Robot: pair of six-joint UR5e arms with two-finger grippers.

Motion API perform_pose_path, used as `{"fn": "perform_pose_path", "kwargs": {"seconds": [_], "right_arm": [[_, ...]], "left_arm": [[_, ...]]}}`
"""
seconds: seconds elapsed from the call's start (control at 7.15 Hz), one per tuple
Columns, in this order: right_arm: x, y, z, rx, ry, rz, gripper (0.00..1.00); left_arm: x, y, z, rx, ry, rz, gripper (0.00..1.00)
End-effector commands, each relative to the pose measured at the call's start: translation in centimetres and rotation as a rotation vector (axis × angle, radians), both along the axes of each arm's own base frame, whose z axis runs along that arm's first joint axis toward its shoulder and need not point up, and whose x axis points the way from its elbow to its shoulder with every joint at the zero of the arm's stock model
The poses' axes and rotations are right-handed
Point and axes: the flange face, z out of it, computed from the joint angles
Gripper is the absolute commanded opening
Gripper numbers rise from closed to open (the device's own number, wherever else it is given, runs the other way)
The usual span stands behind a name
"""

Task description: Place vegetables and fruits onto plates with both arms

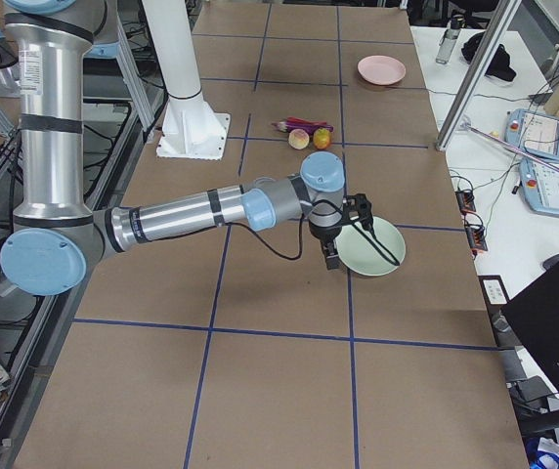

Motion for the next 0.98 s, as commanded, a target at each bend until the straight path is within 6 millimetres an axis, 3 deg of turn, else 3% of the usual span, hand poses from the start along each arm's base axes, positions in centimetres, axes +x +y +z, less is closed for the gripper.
{"fn": "perform_pose_path", "kwargs": {"seconds": [0.0,0.14,0.28,0.42,0.7,0.84], "right_arm": [[-10.5,-3.4,-10.2,0.071,-0.087,-0.046,0.98],[-16.2,-4.0,-15.1,0.066,-0.097,-0.019,0.99],[-22.9,-2.8,-18.7,0.036,-0.106,0.008,0.99],[-28.2,-1.3,-21.8,-0.006,-0.11,0.061,0.99],[-38.0,3.7,-27.1,-0.03,-0.052,0.109,0.99],[-41.2,6.0,-28.2,-0.033,-0.022,0.115,0.99]], "left_arm": [[0.1,0.0,0.0,-0.002,0.003,0.0,1.0],[0.1,0.0,0.0,0.0,0.001,0.0,1.0],[0.1,0.0,0.0,0.0,0.003,0.0,1.0],[0.1,0.0,-0.1,0.001,0.003,0.0,1.0],[0.1,0.0,-0.1,0.001,0.003,0.0,1.0],[0.1,0.0,-0.1,0.001,0.003,0.0,1.0]]}}
